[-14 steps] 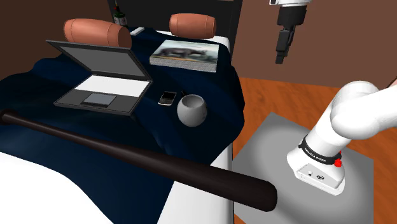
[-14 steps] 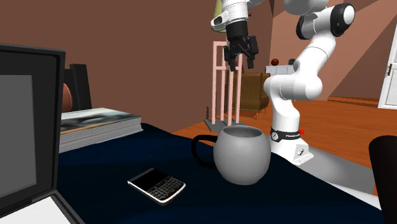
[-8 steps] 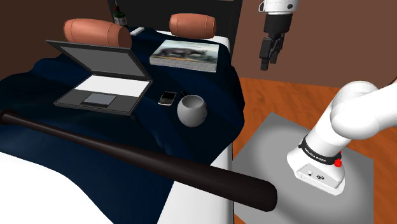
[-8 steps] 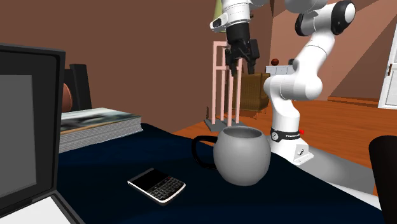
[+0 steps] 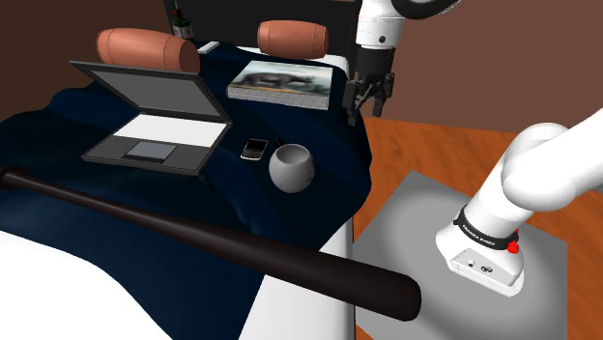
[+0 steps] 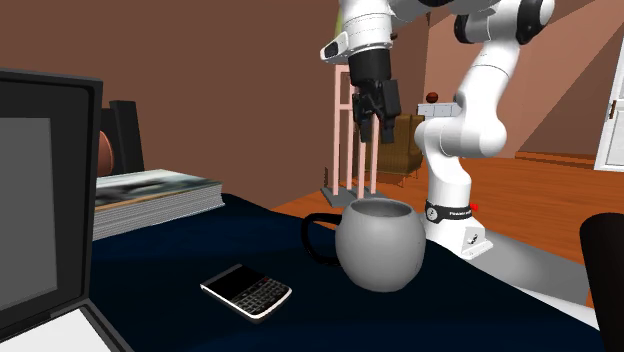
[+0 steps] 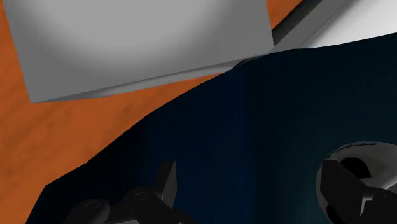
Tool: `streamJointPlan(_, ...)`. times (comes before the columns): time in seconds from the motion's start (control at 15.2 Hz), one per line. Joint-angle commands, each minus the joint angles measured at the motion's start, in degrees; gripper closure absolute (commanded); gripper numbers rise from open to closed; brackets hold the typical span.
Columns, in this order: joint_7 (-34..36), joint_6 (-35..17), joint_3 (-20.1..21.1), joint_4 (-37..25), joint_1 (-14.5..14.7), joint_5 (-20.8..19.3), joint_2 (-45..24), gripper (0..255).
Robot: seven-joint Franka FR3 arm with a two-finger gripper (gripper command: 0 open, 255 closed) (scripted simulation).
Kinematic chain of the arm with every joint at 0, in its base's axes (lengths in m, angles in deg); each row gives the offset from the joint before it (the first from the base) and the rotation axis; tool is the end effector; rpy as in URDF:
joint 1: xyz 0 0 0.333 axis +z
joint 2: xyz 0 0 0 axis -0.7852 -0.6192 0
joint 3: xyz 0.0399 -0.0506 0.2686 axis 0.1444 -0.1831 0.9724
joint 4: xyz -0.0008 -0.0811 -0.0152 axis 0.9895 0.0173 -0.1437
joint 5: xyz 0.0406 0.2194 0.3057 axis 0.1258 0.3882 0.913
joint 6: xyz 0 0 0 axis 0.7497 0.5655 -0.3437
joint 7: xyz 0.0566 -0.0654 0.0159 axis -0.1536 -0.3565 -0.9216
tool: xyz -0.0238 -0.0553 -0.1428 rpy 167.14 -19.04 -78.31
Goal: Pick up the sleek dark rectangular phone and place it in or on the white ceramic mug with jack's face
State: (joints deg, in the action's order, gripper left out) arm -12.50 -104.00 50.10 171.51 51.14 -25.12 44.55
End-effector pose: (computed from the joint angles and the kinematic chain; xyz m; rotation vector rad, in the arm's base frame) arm 0.3682 0.1002 0.4156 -3.0604 0.2801 0.1852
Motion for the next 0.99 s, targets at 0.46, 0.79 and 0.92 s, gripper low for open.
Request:
streamJointPlan(0.46, 19.9, -12.6, 8.5, -8.7, -2.0, -0.5, -17.4, 0)
streamJointPlan(0.79, 31.6, -17.7, 11.2, -16.2, -2.6, -5.0, -28.7, 0)
streamJointPlan(0.92, 36.3, -19.1, 11.6, -19.7, -2.4, -7.4, -33.3, 0)
